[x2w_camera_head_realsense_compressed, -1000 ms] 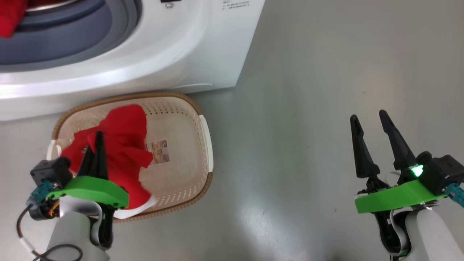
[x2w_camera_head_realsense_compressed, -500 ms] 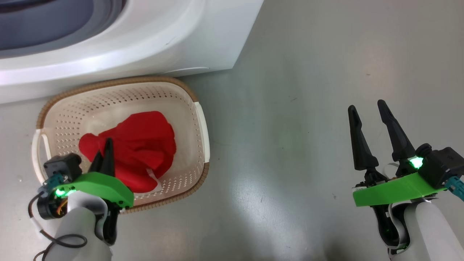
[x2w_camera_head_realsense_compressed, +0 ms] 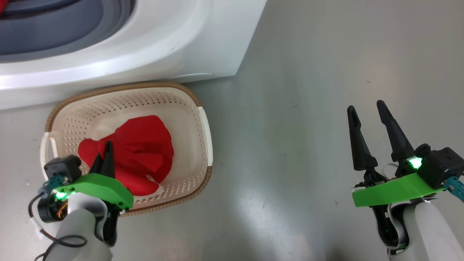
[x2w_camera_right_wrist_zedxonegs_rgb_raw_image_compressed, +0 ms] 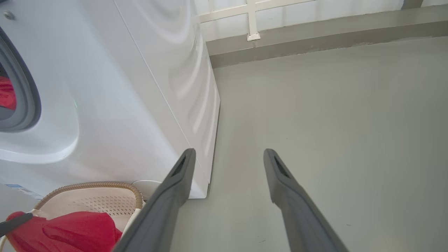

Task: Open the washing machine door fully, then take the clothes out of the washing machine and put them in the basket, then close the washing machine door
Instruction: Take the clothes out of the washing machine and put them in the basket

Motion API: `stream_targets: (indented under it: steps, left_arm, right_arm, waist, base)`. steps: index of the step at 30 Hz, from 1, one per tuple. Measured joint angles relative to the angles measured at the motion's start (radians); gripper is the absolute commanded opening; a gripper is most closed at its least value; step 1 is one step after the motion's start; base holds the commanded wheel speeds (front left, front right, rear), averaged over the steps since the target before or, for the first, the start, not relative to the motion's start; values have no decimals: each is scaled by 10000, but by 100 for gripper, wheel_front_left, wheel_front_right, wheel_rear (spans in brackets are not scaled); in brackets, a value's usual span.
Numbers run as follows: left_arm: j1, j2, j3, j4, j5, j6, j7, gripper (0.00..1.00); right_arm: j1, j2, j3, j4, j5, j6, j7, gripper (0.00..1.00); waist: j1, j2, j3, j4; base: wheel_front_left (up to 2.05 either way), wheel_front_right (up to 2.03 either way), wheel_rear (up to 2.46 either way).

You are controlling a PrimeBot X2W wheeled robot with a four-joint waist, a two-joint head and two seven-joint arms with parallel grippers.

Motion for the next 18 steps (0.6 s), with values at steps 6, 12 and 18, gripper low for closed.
stream_targets:
  steps: [6,12,18]
  left_arm:
    - [22,-46,119,-2,15,-2,0,100]
    - [264,-69,180,-56,8,-2,0,100]
    - [647,-86,309,-616,13,0,0,100]
  right_arm:
    - [20,-8,48,69,0,0,-2,100]
    - [115,-27,46,146,0,0,0,100]
    - [162,-67,115,263,2,0,0,100]
  waist:
    - [0,0,-273,35]
    - [0,0,-609,64]
    - [0,0,-1040,121]
  base:
    - [0,0,0]
    - [0,0,0]
    - [0,0,0]
